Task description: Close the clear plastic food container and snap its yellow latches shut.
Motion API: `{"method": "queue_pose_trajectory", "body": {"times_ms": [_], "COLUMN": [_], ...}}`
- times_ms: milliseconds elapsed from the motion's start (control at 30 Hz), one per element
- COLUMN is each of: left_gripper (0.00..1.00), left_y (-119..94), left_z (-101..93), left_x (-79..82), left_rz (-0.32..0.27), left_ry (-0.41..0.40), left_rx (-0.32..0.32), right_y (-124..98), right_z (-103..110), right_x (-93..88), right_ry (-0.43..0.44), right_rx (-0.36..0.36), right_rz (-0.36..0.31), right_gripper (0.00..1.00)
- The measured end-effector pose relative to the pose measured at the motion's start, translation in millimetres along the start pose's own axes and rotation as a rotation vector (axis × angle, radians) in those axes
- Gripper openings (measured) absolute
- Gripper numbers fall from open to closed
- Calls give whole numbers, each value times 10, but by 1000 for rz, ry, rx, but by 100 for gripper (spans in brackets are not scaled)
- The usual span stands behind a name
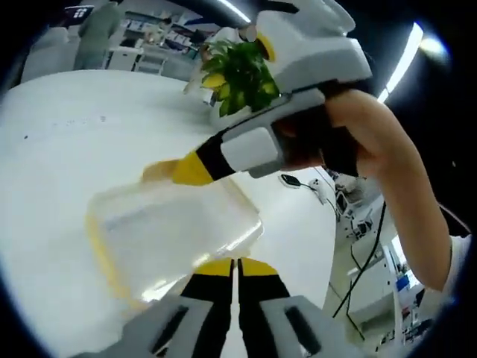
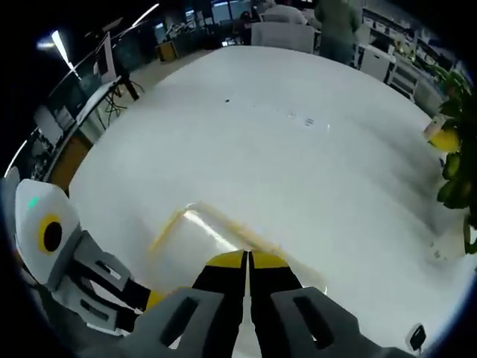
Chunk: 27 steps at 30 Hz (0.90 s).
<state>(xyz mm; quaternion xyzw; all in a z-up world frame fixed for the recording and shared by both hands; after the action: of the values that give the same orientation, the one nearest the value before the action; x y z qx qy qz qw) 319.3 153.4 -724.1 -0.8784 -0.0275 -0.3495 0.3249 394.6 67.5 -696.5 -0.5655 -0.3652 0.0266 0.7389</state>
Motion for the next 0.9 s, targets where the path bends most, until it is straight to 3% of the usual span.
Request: {"method": "queue_pose_trajectory", "body": {"times_ms": [200,433,900], "left_gripper": [0,0,0], "left_y": [-6,-7,-4], "left_z": [33,30,30], "left_x": [-8,-26,-32], "left_rz": [-5,-13,-17], "left_ry": [-12,-1,4], "left_rx": [1,-2,-5], "right_y": [39,103,170], "right_z": [-60,-128,-158], "right_x": [58,58,50], "right_ry": [20,37,61], "right_rx": [-31,-66,-61], "right_rz": [-37,-35,-35], "right_gripper": [0,0,0]}}
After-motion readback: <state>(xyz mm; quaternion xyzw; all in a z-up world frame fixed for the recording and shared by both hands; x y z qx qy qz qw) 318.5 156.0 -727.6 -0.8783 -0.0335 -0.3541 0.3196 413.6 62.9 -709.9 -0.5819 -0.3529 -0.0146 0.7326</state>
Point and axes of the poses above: the point that each gripper's makers call its tool centre point, and the gripper's own axes: y roughly forward along the fingers, z roughly to its left, x roughly out of its top, the point moved 8 cm from there along -y, roughly backward along the fingers, and after that the axes turned 3 degrees about -y, right-handed, at the moved point
